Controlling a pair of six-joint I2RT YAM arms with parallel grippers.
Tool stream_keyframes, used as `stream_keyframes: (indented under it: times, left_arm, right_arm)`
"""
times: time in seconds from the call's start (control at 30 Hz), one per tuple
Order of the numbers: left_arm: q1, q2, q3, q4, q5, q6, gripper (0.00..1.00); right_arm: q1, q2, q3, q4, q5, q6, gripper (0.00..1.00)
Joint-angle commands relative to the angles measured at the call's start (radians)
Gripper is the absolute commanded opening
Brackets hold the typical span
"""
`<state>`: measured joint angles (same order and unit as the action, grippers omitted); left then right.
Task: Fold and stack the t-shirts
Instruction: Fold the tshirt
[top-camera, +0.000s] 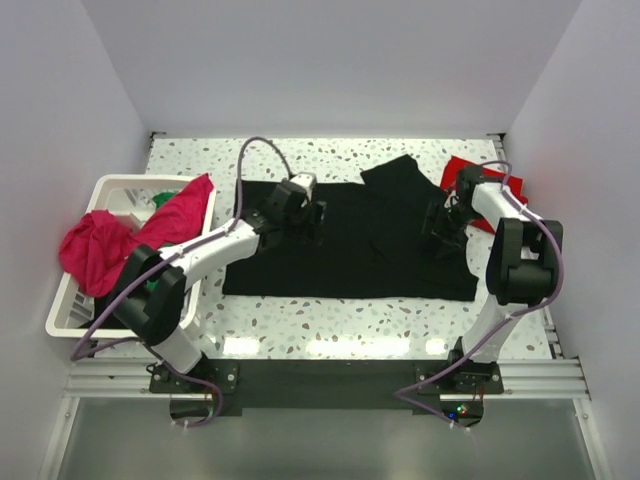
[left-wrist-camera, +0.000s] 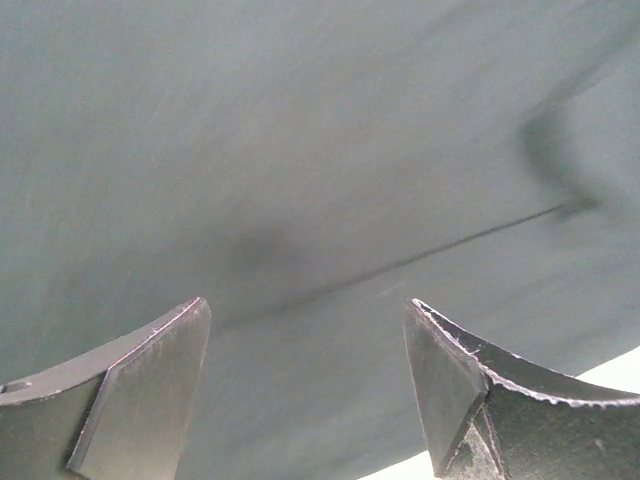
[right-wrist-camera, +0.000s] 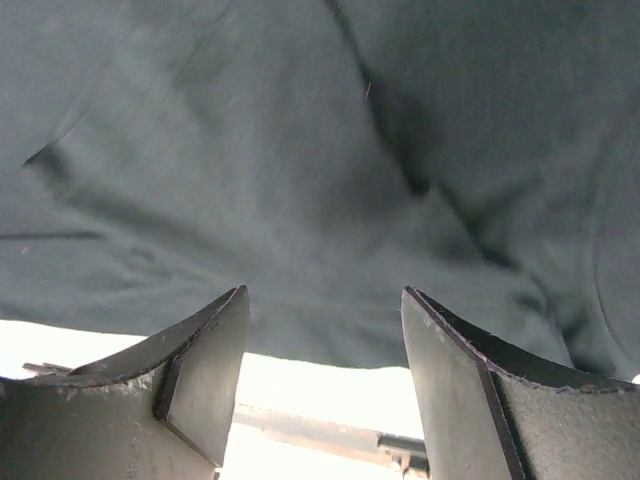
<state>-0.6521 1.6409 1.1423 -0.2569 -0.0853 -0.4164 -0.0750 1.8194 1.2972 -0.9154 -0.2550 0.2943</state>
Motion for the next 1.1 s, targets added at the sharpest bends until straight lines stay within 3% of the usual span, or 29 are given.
stream_keyframes:
  times: [0.0, 0.23, 0.5, 0.77, 1.07]
  left_arm:
    - [0.037, -0.039, -0.153, -0.009, -0.044, -0.057, 0.83]
    - [0.043, -0.056, -0.305, 0.045, 0.005, -0.137, 0.83]
    - [0.037, -0.102, -0.406, -0.044, 0.001, -0.209, 0.83]
    - [-0.049, -0.194, -0.501, -0.137, 0.030, -0.298, 0.83]
    - [-0.103, -0.268, -0.472, -0.218, 0.073, -0.323, 0.83]
  right_arm:
    - [-0.003, 0.044, -0.025, 0.076, -0.041, -0.001, 0.66]
    - [-0.003, 0.064, -0.119, 0.064, 0.048, -0.012, 0.66]
    - [-0.003, 0.055, -0.205, -0.042, 0.123, 0.009, 0.66]
    - [-0.003, -0.040, -0.300, -0.129, 0.164, 0.035, 0.66]
    - [-0.005, -0.075, -0.326, -0.177, 0.212, 0.057, 0.68]
